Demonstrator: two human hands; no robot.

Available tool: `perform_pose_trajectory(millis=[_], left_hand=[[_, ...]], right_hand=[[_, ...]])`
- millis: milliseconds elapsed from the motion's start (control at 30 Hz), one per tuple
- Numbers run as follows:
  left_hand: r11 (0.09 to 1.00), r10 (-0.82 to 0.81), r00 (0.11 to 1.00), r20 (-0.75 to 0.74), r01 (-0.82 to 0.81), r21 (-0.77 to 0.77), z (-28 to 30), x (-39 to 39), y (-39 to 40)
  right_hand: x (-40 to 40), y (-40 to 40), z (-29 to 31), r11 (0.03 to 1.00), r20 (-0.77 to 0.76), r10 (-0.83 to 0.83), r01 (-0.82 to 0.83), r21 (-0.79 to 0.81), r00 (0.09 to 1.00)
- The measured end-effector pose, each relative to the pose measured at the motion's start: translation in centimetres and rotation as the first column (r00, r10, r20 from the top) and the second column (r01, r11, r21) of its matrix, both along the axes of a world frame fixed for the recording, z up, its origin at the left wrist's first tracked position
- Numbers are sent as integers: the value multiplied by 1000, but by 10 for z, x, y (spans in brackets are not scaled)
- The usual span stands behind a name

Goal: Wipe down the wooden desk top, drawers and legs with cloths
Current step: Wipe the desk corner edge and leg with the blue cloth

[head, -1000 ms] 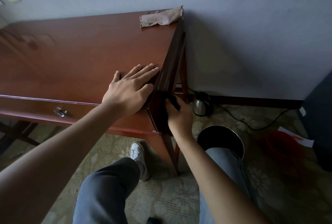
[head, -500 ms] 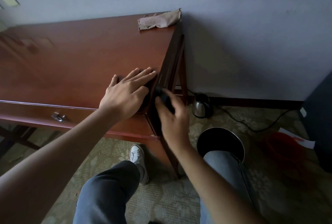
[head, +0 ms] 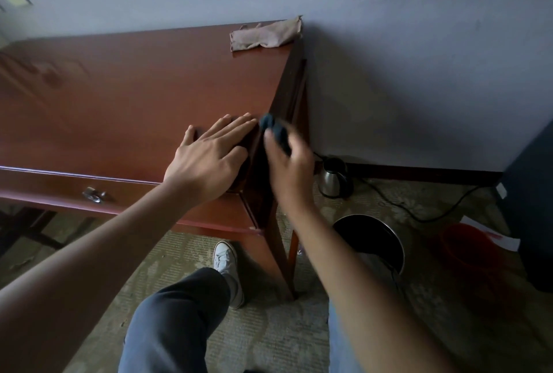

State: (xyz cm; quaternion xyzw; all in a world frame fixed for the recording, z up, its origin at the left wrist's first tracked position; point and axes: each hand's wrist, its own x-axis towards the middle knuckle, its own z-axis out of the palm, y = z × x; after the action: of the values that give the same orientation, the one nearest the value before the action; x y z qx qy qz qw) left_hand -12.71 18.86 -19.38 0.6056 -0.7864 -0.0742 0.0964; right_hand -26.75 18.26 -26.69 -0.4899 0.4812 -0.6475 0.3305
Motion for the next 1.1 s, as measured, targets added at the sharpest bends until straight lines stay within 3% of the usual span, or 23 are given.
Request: perform_pose_trajectory(millis=[100, 167, 367, 533, 767, 967, 1100], left_hand=[[1000, -27, 998, 57, 27, 1, -1, 0, -1], [998, -54, 988, 145, 56, -4, -2, 0, 0], [990, -144, 934, 328, 137, 44, 3, 0, 3], [997, -42, 978, 203, 27, 74, 24, -2, -10], [997, -66, 989, 132, 59, 56, 10, -10, -46], [997, -39, 979, 201, 24, 80, 1, -13, -54], [996, -42, 979, 198, 26, 80, 1, -15, -53]], right_hand=[[15, 87, -34, 997, 37, 71, -70, -18, 997], [17, 100, -45, 997, 17, 73, -73, 4, 997], [-9, -15, -49, 965, -170, 40, 6, 261, 985], [-28, -80, -54, 953, -205, 69, -3, 303, 976], [-9, 55, -95, 995, -276, 95, -82, 57, 956], [-18, -55, -82, 991, -407, 12, 44, 128, 913], [-39, -136, -54, 955, -447, 87, 54, 292, 890]])
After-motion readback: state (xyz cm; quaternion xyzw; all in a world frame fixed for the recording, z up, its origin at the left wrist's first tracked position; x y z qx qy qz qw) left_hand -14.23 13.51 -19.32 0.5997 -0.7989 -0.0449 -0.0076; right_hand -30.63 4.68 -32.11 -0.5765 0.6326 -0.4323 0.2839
